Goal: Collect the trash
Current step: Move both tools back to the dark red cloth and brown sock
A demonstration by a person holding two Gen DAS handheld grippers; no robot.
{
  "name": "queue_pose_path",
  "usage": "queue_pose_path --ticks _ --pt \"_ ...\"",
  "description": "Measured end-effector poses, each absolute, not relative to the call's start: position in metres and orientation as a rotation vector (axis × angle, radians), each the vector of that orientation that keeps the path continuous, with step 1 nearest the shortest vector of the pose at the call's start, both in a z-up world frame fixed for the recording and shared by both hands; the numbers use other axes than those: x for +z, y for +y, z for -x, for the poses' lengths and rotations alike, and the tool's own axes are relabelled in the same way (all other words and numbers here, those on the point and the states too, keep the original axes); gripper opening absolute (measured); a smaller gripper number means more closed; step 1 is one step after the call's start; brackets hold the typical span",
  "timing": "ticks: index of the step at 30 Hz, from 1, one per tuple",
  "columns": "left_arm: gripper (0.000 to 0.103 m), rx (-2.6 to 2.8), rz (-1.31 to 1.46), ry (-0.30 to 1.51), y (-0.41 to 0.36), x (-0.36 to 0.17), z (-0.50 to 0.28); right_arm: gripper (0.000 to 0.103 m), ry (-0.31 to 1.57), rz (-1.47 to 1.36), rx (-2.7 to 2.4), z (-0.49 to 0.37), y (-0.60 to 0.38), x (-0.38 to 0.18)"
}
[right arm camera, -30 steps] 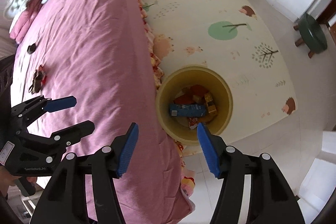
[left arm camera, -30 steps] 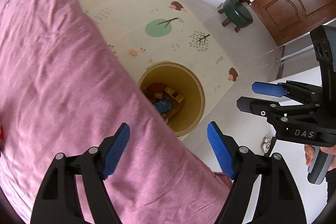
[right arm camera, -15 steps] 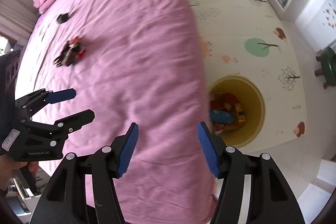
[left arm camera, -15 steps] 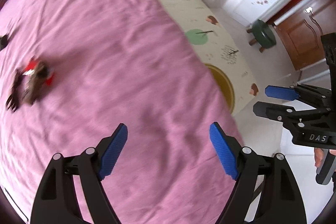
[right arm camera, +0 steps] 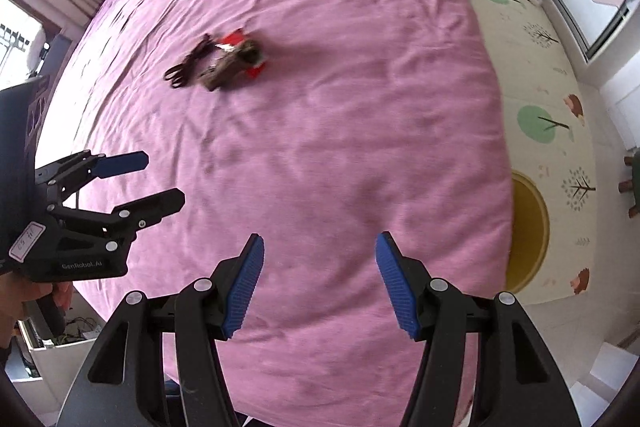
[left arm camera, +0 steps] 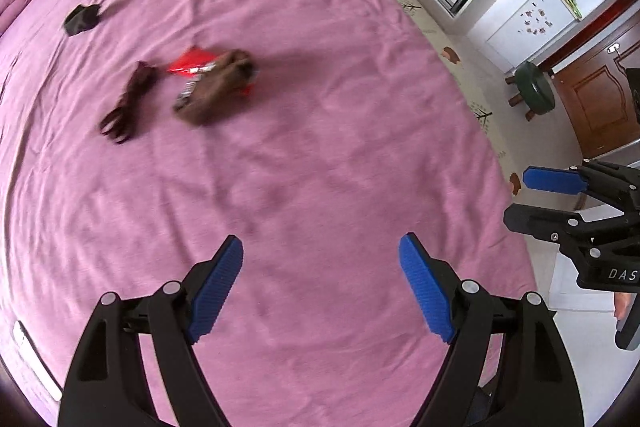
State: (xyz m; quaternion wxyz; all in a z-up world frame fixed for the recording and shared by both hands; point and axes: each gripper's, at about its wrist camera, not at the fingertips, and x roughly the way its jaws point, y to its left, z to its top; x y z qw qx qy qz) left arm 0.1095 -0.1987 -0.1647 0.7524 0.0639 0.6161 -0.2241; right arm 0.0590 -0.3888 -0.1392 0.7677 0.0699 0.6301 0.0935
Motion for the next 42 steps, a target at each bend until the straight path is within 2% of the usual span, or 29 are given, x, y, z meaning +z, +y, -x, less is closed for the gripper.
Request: queue_pose_path --ticks 10,21,28,42 --pt "0.08 -0.474 -0.163 1.326 -0.129 -0.155 -0.124 0.058 1.353 -0.147 0.208 -0.08 -0.321 -0.128" --pt "0.081 -0.369 -0.078 1.338 -0.091 -0.16 -0.176 0.058 1.36 -0.1 0.288 -0.148 -0.289 -0.13" --pt "0.082 -0.298 -0.015 1.378 -0.073 -0.184 -0.222 0.058 1.395 -0.096 0.325 -0.193 -0.278 -0.15" --pt "0.082 -0.295 -0.083 1.437 -0.072 -0.238 -0.303 0.058 1.472 -0.129 0.322 -0.268 -0.27 -0.205"
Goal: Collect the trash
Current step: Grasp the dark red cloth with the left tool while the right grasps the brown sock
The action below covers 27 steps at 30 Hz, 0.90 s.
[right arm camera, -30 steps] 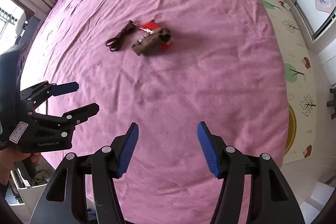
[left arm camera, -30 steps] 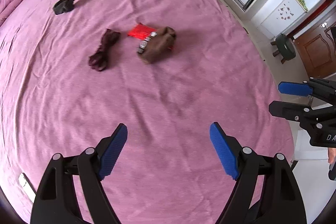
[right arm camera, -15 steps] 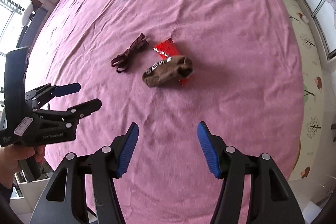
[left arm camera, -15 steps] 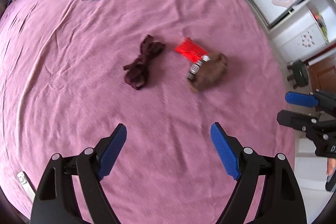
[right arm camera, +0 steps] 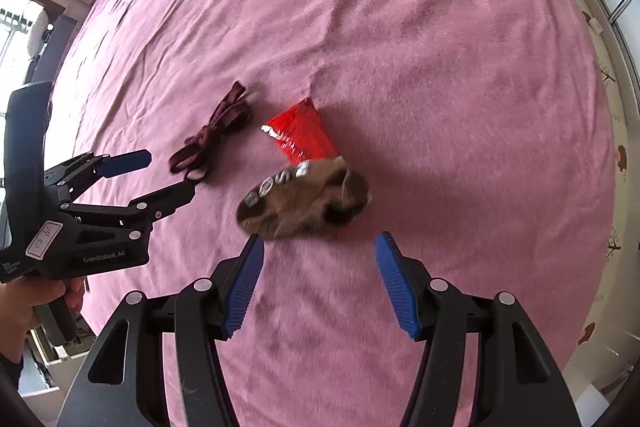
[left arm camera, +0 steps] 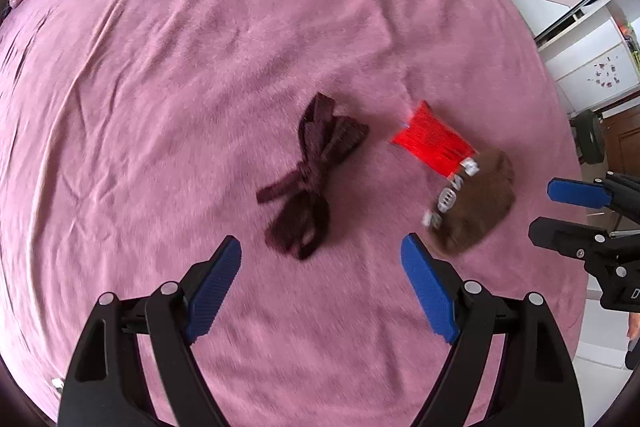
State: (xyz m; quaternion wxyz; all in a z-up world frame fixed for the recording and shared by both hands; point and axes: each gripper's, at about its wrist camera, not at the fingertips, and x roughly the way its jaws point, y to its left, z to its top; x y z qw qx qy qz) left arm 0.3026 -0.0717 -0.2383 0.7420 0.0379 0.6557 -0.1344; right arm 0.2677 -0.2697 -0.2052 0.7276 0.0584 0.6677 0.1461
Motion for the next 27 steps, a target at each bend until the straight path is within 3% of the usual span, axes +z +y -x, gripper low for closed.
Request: queue_pose_path --ticks 7,8,10,13,19,23,27 --pt "0.082 -0.302 -0.1 1.467 -0.071 -0.263 -0.325 0.057 1.491 -0.143 0.308 -0.288 -0.268 -0.226" --pt "0.082 -0.302 -0.1 1.472 -0.072 -0.266 -0.327 0.055 1.5 -0.15 0.307 -0.291 -0.268 -0.23" --pt "0.081 -0.302 -0.103 1.478 -0.074 -0.272 -0.329 0.041 1.518 -0.158 0.311 -0.294 -0.269 -0.235" --pt "0.079 -0.294 -0.103 1.488 -0.077 -0.28 -0.333 0.035 1.528 -0.138 0.304 -0.296 -0.268 -0.241" --pt "0.056 -0.238 -0.123 1.491 -0.083 -0.29 -0.329 0.013 1.505 -0.118 0.311 -0.291 -0.269 -0.239" --pt "0.025 -0.253 -0.058 1.488 -0.075 -0.288 -0.32 0.011 1.492 -0.113 0.31 -0.278 -0.271 -0.233" --pt "0.021 -0.292 -0.016 1.485 -0.069 -0.282 -0.304 0.011 1.488 -0.136 0.303 -0.263 -0.275 -0.226"
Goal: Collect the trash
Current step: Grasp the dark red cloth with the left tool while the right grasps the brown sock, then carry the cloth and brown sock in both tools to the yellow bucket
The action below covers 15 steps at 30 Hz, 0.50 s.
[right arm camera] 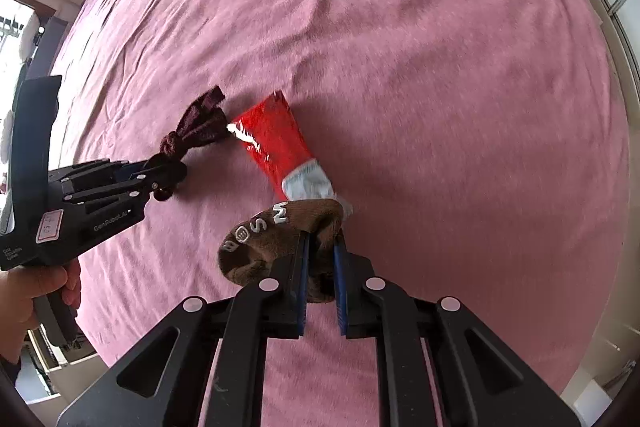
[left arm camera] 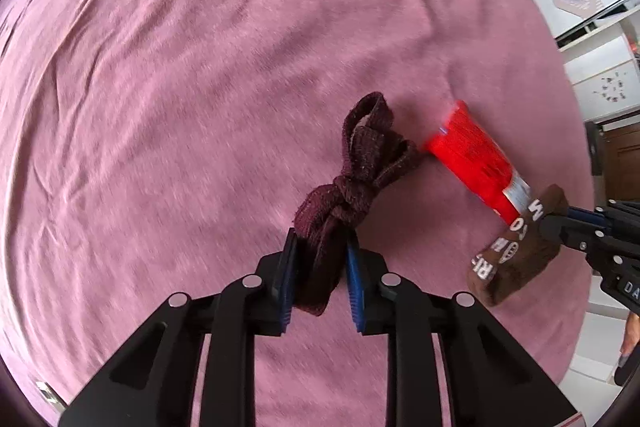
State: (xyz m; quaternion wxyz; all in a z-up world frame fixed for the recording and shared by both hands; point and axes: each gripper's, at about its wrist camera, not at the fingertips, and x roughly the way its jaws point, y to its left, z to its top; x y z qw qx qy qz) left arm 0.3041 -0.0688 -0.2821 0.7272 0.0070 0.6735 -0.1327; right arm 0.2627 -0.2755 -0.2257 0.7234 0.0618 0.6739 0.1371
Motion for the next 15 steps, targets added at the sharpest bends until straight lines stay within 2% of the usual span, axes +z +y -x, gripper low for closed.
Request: queue_pose_path --ticks 15 --pt "0.021 -0.382 0.025 1.498 -0.092 -0.252 -0.182 0.01 1.487 -0.173 0.276 -0.166 -0.284 -0.189"
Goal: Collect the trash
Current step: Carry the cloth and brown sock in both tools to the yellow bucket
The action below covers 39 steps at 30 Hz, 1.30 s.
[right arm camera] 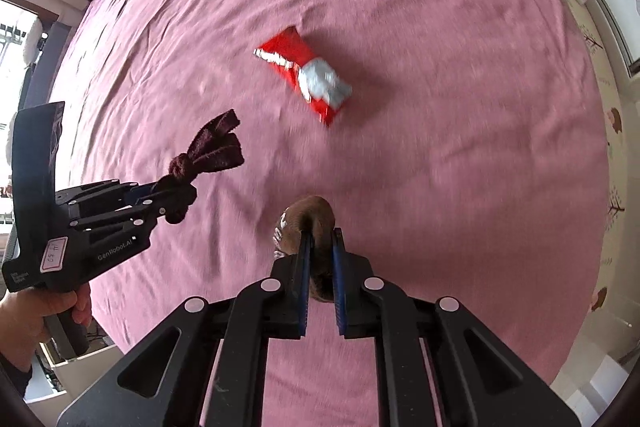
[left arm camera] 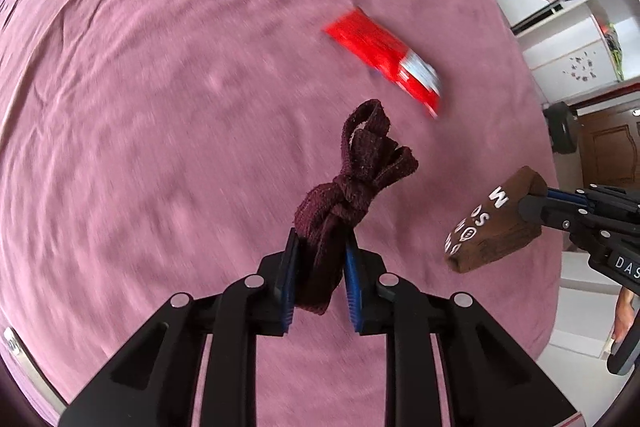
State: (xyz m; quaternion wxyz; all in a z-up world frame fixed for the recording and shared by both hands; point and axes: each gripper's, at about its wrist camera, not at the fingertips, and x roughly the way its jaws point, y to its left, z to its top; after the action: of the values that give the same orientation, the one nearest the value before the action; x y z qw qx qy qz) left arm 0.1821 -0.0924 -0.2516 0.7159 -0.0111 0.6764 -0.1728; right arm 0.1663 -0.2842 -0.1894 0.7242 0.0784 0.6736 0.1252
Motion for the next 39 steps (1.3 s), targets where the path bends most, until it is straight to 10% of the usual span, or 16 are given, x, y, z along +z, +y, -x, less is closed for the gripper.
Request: queue_pose_path --ticks 39 --pt "0.021 -0.614 -0.181 1.446 -0.317 -0.186 -0.059 0.009 1.379 -0.192 0.2 -0.012 -0.472 -0.134"
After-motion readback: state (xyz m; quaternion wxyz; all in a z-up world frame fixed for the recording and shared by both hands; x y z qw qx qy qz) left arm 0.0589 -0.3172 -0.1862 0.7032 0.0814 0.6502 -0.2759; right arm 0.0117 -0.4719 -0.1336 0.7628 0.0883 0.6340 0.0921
